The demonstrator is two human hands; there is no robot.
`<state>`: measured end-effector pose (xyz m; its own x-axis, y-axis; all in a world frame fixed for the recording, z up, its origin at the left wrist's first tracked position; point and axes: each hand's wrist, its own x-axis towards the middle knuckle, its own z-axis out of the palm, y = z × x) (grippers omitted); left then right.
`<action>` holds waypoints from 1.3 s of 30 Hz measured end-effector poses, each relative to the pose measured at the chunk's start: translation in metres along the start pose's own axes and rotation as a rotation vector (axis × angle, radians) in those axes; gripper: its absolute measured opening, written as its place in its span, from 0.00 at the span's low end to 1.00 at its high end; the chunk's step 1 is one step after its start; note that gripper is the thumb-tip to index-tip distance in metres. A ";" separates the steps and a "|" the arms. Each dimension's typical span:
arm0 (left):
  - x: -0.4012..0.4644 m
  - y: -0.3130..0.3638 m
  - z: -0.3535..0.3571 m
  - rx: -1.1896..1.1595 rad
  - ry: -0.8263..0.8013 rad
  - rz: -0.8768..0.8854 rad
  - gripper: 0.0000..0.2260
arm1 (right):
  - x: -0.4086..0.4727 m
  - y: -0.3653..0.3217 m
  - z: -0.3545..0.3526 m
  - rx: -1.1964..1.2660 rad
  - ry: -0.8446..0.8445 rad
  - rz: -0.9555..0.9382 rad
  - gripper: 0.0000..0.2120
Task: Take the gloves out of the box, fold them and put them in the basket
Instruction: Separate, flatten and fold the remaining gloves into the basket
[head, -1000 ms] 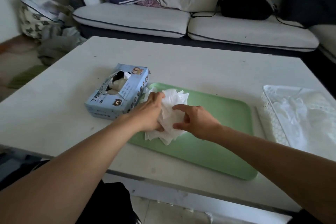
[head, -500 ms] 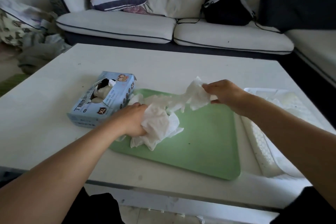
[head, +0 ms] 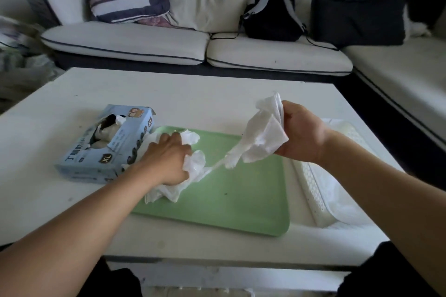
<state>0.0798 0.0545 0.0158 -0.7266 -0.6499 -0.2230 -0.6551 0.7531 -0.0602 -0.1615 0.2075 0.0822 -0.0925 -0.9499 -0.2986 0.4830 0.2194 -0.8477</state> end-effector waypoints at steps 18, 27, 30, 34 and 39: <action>0.008 0.079 -0.048 -1.362 0.023 0.218 0.09 | -0.019 0.004 -0.024 -0.596 0.129 -0.087 0.17; 0.012 0.079 -0.046 -1.388 0.178 0.229 0.06 | -0.027 0.008 0.003 -0.374 -0.003 -0.037 0.12; 0.018 0.077 -0.043 -1.401 0.316 0.160 0.14 | -0.027 0.005 0.015 -0.267 -0.004 -0.054 0.04; 0.011 0.083 -0.048 -1.343 0.546 0.094 0.14 | -0.021 0.010 0.026 -0.205 0.067 -0.141 0.04; -0.003 0.084 -0.052 -1.651 -0.007 0.414 0.17 | -0.033 0.003 0.028 -0.321 -0.117 -0.108 0.21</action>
<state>0.0159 0.1142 0.0621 -0.8931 -0.4486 0.0328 0.0583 -0.0433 0.9974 -0.1330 0.2327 0.1019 -0.0192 -0.9864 -0.1632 0.1764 0.1574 -0.9717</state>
